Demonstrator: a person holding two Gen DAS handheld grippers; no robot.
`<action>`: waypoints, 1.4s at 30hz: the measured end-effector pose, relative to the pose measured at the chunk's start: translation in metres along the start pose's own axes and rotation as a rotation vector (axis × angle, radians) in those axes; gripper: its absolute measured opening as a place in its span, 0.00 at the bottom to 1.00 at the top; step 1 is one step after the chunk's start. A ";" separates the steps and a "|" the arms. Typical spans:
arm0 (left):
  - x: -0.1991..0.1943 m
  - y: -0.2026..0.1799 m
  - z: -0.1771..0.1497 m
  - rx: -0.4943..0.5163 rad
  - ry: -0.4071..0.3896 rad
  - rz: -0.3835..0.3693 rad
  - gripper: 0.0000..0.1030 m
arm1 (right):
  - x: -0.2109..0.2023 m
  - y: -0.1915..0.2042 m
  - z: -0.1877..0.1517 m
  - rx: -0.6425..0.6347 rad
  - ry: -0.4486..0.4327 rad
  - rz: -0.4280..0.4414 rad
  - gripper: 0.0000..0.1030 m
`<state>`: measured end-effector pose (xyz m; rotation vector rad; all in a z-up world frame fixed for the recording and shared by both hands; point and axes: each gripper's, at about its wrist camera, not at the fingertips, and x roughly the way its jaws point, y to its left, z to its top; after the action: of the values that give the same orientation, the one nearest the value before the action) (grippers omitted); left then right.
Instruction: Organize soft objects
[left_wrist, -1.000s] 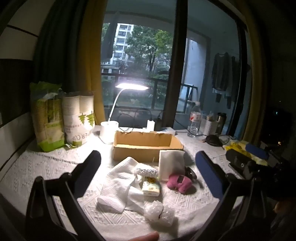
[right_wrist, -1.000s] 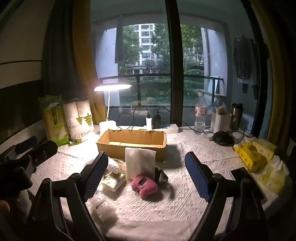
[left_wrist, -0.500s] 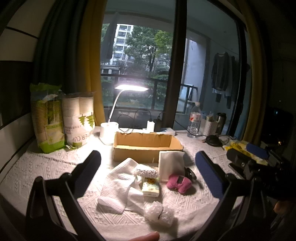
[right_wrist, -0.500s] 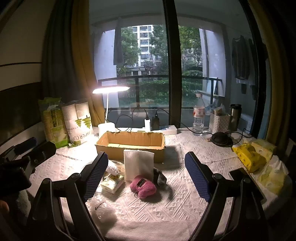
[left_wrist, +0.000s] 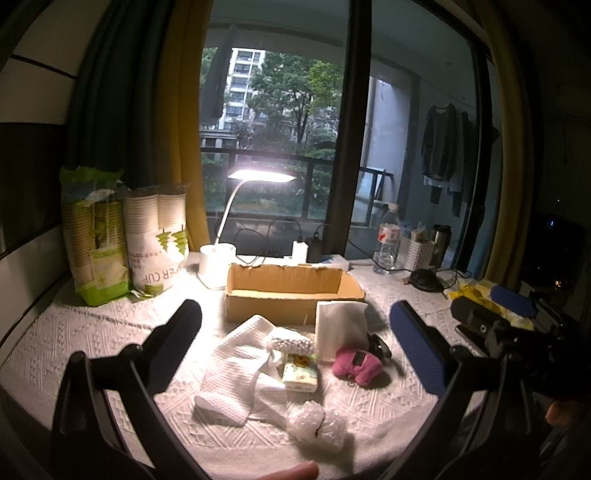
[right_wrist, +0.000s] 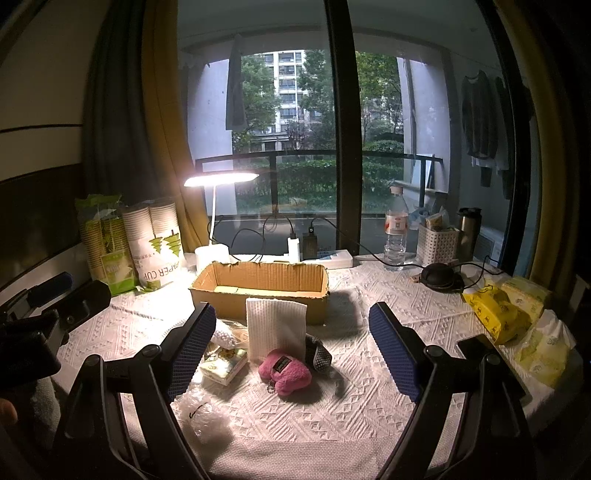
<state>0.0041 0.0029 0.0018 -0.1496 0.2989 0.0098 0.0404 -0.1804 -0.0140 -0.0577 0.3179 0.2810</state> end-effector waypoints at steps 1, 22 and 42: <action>0.000 0.000 0.000 0.000 0.000 0.000 1.00 | 0.000 0.000 -0.001 0.001 -0.002 0.000 0.85; -0.004 -0.002 -0.002 0.001 0.004 -0.003 1.00 | -0.001 -0.001 -0.003 0.003 0.005 -0.003 0.85; -0.005 -0.002 -0.002 0.002 0.006 -0.002 1.00 | 0.001 -0.003 -0.007 0.006 0.016 -0.004 0.85</action>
<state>-0.0012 0.0005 0.0017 -0.1483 0.3046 0.0068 0.0396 -0.1840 -0.0213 -0.0550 0.3344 0.2758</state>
